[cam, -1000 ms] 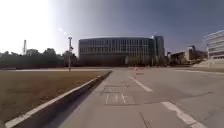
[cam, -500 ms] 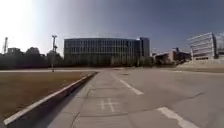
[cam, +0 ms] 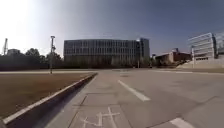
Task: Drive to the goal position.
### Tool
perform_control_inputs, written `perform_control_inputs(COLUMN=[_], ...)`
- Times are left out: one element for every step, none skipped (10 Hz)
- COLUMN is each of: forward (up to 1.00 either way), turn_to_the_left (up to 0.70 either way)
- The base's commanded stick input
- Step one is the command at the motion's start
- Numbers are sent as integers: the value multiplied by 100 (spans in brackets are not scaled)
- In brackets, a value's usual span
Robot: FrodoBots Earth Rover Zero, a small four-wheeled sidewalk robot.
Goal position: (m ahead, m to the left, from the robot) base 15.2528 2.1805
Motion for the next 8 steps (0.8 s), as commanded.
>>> perform_control_inputs(forward=[70, 70, 70, 70, 70, 70, 70, 70], turn_to_the_left=[0, 0, 0, 0, 0, 0, 0, 0])
